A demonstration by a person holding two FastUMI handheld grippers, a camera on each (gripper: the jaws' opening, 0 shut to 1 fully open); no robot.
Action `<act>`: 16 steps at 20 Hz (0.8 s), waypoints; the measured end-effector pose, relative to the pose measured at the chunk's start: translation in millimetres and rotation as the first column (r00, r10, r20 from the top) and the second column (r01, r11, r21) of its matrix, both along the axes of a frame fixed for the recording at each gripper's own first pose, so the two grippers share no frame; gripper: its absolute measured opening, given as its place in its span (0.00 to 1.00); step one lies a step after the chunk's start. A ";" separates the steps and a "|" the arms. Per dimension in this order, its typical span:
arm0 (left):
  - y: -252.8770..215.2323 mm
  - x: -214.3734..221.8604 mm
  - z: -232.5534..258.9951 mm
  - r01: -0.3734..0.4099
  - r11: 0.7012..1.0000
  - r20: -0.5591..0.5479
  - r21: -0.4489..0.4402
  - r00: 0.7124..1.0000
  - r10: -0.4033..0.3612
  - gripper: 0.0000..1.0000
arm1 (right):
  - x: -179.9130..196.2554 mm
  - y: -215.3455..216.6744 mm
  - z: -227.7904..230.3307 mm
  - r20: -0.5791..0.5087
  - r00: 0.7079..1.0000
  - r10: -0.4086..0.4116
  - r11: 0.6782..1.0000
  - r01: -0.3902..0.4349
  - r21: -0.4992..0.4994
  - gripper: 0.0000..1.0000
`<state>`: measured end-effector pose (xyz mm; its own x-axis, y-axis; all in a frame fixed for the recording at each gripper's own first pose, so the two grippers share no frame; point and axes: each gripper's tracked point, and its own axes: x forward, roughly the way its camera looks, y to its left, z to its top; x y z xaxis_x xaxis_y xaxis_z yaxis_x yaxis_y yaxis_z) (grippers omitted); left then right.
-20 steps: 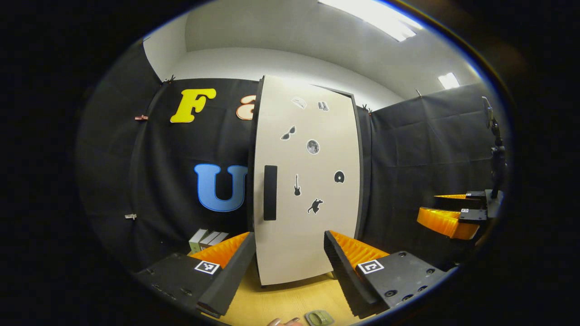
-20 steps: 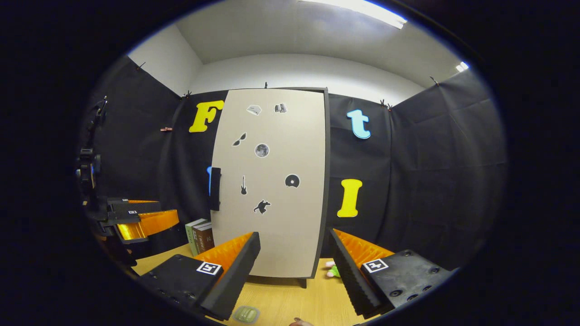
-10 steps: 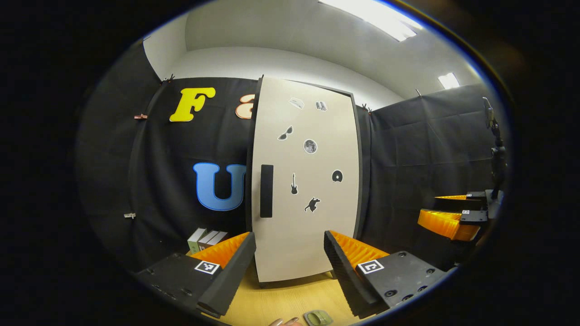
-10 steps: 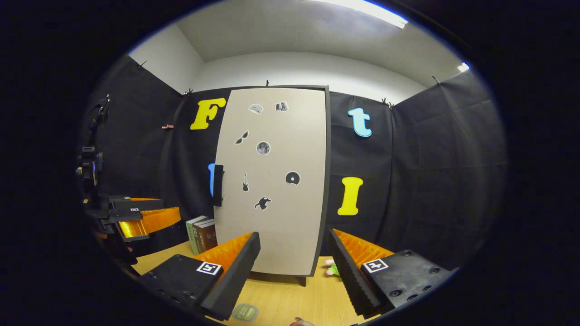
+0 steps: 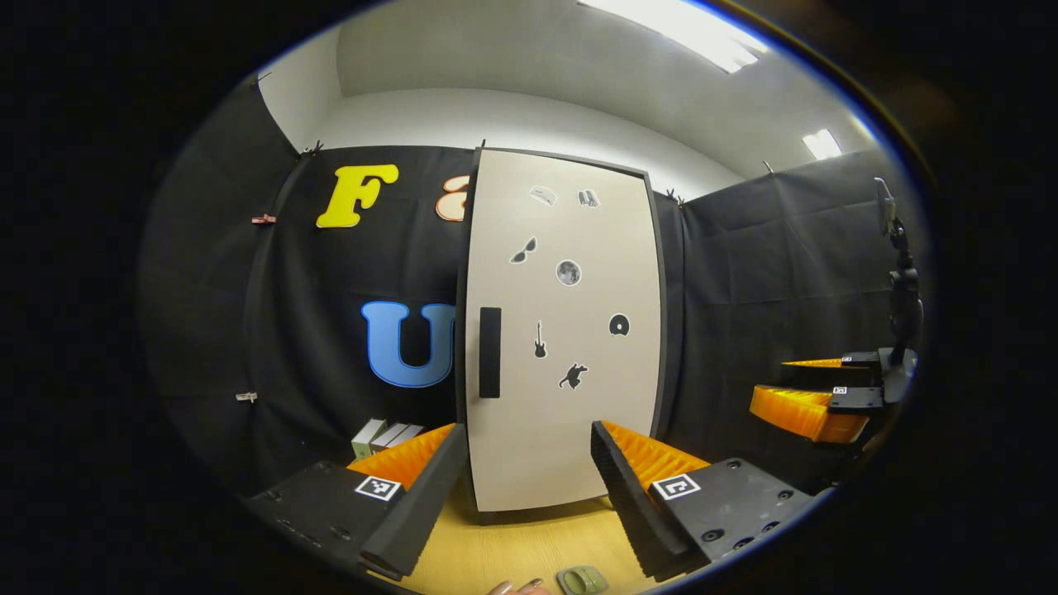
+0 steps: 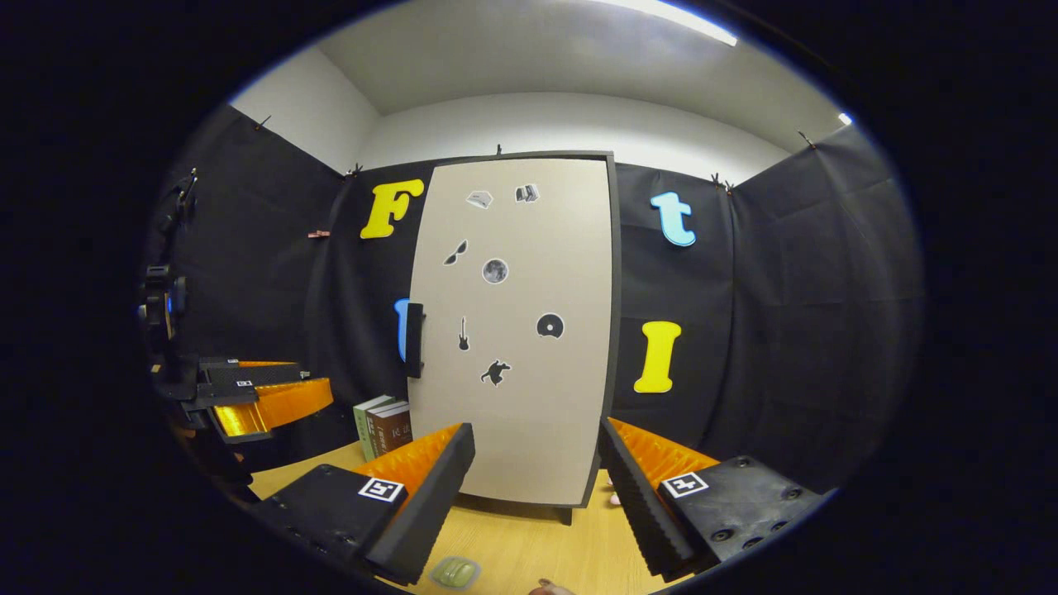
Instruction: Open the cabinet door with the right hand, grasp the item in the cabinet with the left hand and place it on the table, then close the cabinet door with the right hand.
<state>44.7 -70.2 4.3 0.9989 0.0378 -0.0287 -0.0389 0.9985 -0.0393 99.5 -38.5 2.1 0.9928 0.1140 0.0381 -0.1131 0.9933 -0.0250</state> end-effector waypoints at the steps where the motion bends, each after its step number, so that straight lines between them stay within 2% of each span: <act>1: 1.8 -1.4 0.9 -0.008 1.000 -0.001 0.000 1.000 0.008 0.95 | -0.5 1.8 -0.6 -0.002 1.000 0.006 1.000 -0.007 -0.006 0.97; 6: 6.6 -3.5 0.5 -0.030 0.999 0.001 0.012 1.000 0.030 0.95 | 2.7 6.2 0.0 0.002 1.000 0.027 1.000 -0.027 -0.009 0.97; 16: 7.0 -3.8 -0.2 -0.040 0.999 0.001 0.014 0.999 0.040 0.95 | 6.1 0.2 2.4 0.014 1.000 0.004 1.000 -0.004 0.007 0.97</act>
<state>40.9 -63.2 4.1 0.9966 0.0780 -0.0276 -0.0787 0.9966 -0.0251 105.6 -38.3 4.5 0.9917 0.1176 0.0527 -0.1167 0.9930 -0.0193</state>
